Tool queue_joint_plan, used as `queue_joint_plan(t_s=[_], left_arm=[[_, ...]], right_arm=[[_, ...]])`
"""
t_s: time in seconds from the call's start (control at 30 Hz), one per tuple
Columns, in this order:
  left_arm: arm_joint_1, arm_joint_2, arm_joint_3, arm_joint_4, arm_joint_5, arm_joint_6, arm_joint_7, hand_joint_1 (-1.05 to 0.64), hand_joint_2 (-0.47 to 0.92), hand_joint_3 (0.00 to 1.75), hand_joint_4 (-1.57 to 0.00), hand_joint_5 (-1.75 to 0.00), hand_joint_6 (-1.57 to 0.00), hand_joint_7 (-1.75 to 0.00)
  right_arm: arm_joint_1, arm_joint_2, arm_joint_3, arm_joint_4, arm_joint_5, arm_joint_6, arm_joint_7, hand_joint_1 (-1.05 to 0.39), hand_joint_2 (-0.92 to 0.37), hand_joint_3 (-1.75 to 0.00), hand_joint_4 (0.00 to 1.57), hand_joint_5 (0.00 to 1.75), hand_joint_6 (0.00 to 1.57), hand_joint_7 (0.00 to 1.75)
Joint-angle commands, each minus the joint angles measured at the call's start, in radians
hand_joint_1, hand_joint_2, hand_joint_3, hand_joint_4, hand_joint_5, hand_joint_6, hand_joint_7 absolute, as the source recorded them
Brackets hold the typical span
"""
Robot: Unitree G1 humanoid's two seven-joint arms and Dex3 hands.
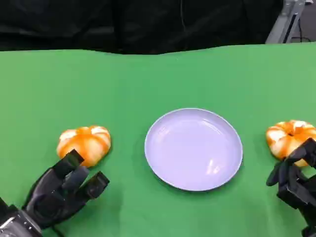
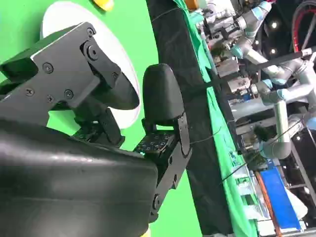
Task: Grasp the bread from the table and place it into the plate.
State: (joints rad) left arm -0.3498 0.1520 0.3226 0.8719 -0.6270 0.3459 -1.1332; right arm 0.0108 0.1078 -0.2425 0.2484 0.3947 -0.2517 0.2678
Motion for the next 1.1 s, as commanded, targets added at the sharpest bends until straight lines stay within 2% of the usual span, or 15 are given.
queue_joint_plan(t_s=[0.03,0.1,0.17,0.23,0.57,0.6,0.63,0.7,0.73,0.77,0.8,0.87,0.93,1.0,1.1], left_arm=[[0.001,0.008,0.007,-0.023,0.015,0.0,0.042,-0.11,0.55,0.86,-0.81,-1.75,-1.11,-0.98],[0.005,0.006,0.006,-0.035,0.016,-0.002,0.053,-0.1,0.53,0.95,-0.81,-1.75,-1.1,-1.0],[0.005,0.006,0.005,-0.033,0.015,-0.004,0.049,-0.1,0.53,0.96,-0.81,-1.75,-1.1,-1.01],[0.004,0.007,0.004,-0.032,0.016,-0.006,0.047,-0.11,0.55,0.9,-0.81,-1.75,-1.09,-1.02],[0.011,0.002,0.004,-0.045,0.025,-0.022,0.057,-0.12,0.61,0.87,-0.82,-1.71,-1.07,-1.07],[0.028,-0.015,0.004,-0.083,0.041,-0.055,0.109,-0.14,0.61,0.85,-0.81,-1.65,-1.03,-1.04],[0.053,-0.032,-0.006,-0.13,0.082,-0.133,0.17,-0.19,0.64,0.75,-0.8,-1.48,-0.97,-0.92],[0.1,-0.061,-0.029,-0.215,0.163,-0.276,0.283,-0.43,0.85,0.28,-0.66,-0.88,-0.86,-0.35],[0.113,-0.069,-0.037,-0.235,0.185,-0.32,0.309,-0.49,0.89,0.21,-0.62,-0.73,-0.83,-0.22],[0.127,-0.081,-0.05,-0.246,0.23,-0.423,0.343,-0.51,0.9,0.18,-0.6,-0.65,-0.82,-0.14],[0.136,-0.089,-0.062,-0.248,0.269,-0.513,0.369,-0.59,0.91,0.2,-0.46,-0.52,-0.68,-0.06],[0.152,-0.082,-0.108,-0.245,0.438,-0.765,0.502,-0.72,0.92,0.28,-0.36,-0.41,-0.58,-0.02],[0.16,-0.059,-0.141,-0.254,0.589,-0.923,0.631,-0.81,0.92,0.35,-0.32,-0.35,-0.54,-0.01],[0.164,-0.029,-0.166,-0.274,0.737,-1.037,0.764,-0.82,0.92,0.36,-0.28,-0.31,-0.52,0.0],[0.158,-0.006,-0.193,-0.258,0.835,-1.109,0.882,-0.83,0.92,0.35,-0.26,-0.27,-0.5,0.0]], right_arm=[[-0.003,-0.015,-0.008,-0.005,0.004,-0.002,-0.005,-0.04,-0.42,-1.43,0.95,1.75,0.8,1.63],[-0.003,-0.015,-0.008,-0.007,0.001,-0.001,-0.008,-0.04,-0.42,-1.43,0.95,1.75,0.8,1.63],[-0.004,-0.015,-0.008,-0.006,0.001,-0.003,-0.006,-0.04,-0.42,-1.43,0.95,1.75,0.8,1.63],[-0.005,-0.015,-0.008,-0.003,0.001,-0.005,-0.006,-0.04,-0.42,-1.43,0.95,1.75,0.8,1.63],[-0.008,-0.017,-0.012,0.004,0.007,-0.008,0.004,-0.03,-0.42,-1.44,0.95,1.75,0.8,1.63],[-0.008,-0.017,-0.011,0.003,0.004,-0.006,0.0,-0.03,-0.42,-1.44,0.95,1.75,0.8,1.63],[-0.007,-0.017,-0.011,0.002,0.002,-0.005,-0.003,-0.04,-0.42,-1.44,0.95,1.75,0.8,1.63],[-0.006,-0.017,-0.01,0.0,0.001,-0.003,-0.004,-0.04,-0.41,-1.44,0.95,1.75,0.8,1.63],[-0.005,-0.018,-0.01,0.0,0.001,-0.002,-0.003,-0.04,-0.41,-1.44,0.95,1.75,0.8,1.63],[-0.005,-0.019,-0.01,0.0,0.001,-0.002,-0.002,-0.04,-0.41,-1.44,0.95,1.75,0.8,1.63],[-0.004,-0.019,-0.011,0.0,0.001,-0.003,-0.001,-0.04,-0.41,-1.44,0.95,1.75,0.8,1.63],[-0.005,-0.021,-0.013,0.005,0.006,-0.005,0.006,-0.04,-0.41,-1.44,0.95,1.75,0.8,1.63],[-0.005,-0.022,-0.014,0.005,0.006,-0.006,0.007,-0.04,-0.42,-1.44,0.95,1.75,0.8,1.63],[-0.005,-0.022,-0.014,0.004,0.004,-0.003,0.003,-0.04,-0.42,-1.45,0.96,1.75,0.8,1.64],[-0.006,-0.023,-0.015,0.003,0.005,0.0,0.002,-0.04,-0.42,-1.45,0.96,1.75,0.8,1.64]])
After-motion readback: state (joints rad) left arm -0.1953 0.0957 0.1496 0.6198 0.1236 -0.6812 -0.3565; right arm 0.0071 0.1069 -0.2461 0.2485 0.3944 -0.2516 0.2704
